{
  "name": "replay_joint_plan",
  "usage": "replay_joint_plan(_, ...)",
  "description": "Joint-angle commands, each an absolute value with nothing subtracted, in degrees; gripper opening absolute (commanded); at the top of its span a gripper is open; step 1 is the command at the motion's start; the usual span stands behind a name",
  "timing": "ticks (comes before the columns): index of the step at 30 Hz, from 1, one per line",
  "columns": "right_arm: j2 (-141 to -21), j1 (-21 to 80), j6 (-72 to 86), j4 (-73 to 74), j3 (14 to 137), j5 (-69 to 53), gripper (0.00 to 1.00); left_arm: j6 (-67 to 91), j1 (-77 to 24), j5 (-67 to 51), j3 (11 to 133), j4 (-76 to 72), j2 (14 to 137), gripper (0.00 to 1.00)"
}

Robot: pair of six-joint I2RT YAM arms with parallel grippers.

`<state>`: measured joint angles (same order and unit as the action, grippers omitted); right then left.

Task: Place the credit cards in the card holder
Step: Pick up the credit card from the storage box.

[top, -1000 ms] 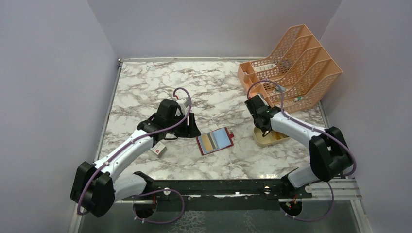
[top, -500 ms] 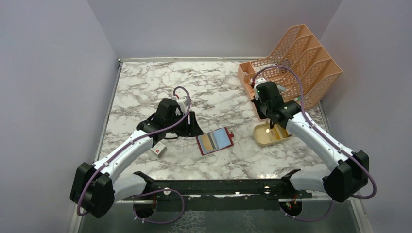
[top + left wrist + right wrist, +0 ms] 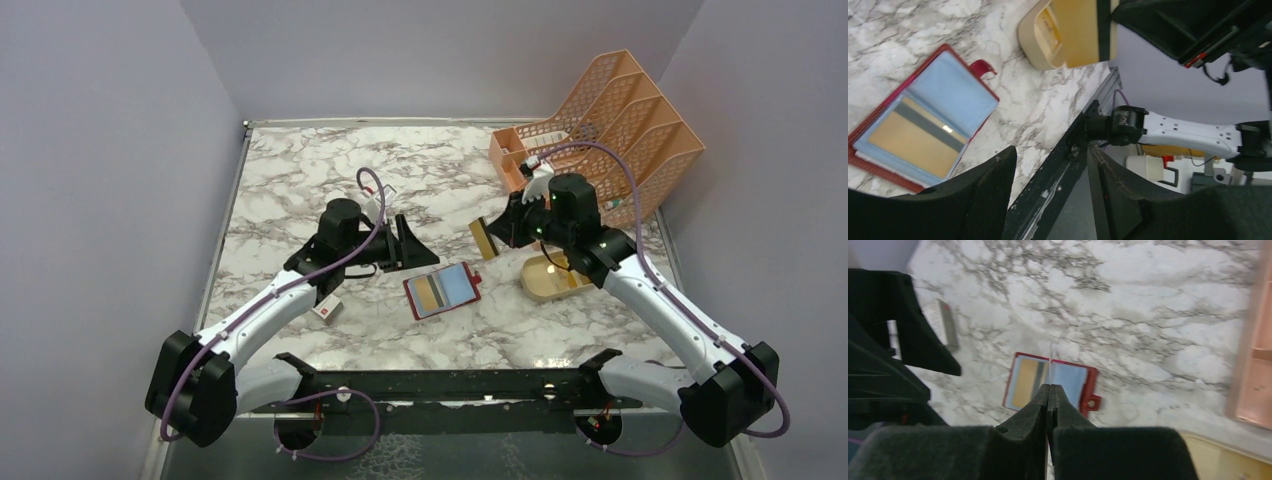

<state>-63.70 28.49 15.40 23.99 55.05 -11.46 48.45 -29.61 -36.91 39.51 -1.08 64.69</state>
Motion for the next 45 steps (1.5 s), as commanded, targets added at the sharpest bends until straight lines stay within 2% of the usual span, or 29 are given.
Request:
replay_joint_plan(1, -61.45, 28.37, 30.52, 9.42, 51.50, -26.87, 0.01, 58.55, -29.35, -42.15, 37.98, -16.74, 65.36, 0.57)
replay_joint_plan(8, -56.95, 28.33, 43.34, -5.26, 44.05, -30.06, 0.01, 65.73, -29.43, -41.32, 37.13, -23.68, 66.65, 0.57)
replay_joint_plan(12, -57.58, 28.39, 48.14, -10.15, 42.29, -32.63, 0.01, 66.38, -29.44, -41.02, 37.37, -25.32, 66.42, 0.46)
replay_joint_plan(19, -59.60, 28.38, 55.98, -17.77, 38.57, -35.40, 0.01, 67.65, -29.53, -40.59, 37.47, -28.19, 66.35, 0.43)
replay_joint_plan(21, -59.89, 28.38, 56.35, -18.58, 37.89, -35.41, 0.01, 67.43, -29.53, -40.68, 37.48, -28.55, 66.56, 0.34)
replay_joint_plan(23, -59.98, 28.38, 56.22, -18.55, 37.22, -35.07, 0.01, 67.56, -29.53, -40.58, 37.15, -29.24, 66.58, 0.20)
replay_joint_plan(26, -60.07, 28.37, 56.11, -18.54, 36.28, -34.56, 0.01, 67.38, -29.53, -39.86, 36.39, -29.75, 66.13, 0.03)
replay_joint_plan(29, -60.47, 28.39, 54.77, -18.02, 35.97, -34.17, 0.01, 66.63, -29.54, -38.89, 35.45, -29.88, 65.48, 0.00)
replay_joint_plan(31, -60.64, 28.37, 52.66, -15.28, 36.47, -33.32, 0.08, 65.96, -29.43, -38.20, 34.82, -29.88, 65.05, 0.00)
replay_joint_plan(36, -59.45, 28.39, 45.92, -7.19, 37.14, -27.29, 0.37, 64.37, -28.82, -36.74, 32.86, -29.63, 64.20, 0.00)
replay_joint_plan(38, -58.72, 28.37, 42.16, -6.83, 36.05, -25.77, 0.46, 63.42, -28.45, -36.86, 31.97, -29.47, 64.48, 0.00)
replay_joint_plan(45, -66.92, 28.38, 30.90, 6.27, 40.73, -19.09, 0.54, 58.51, -27.80, -35.61, 31.19, -24.07, 66.83, 0.00)
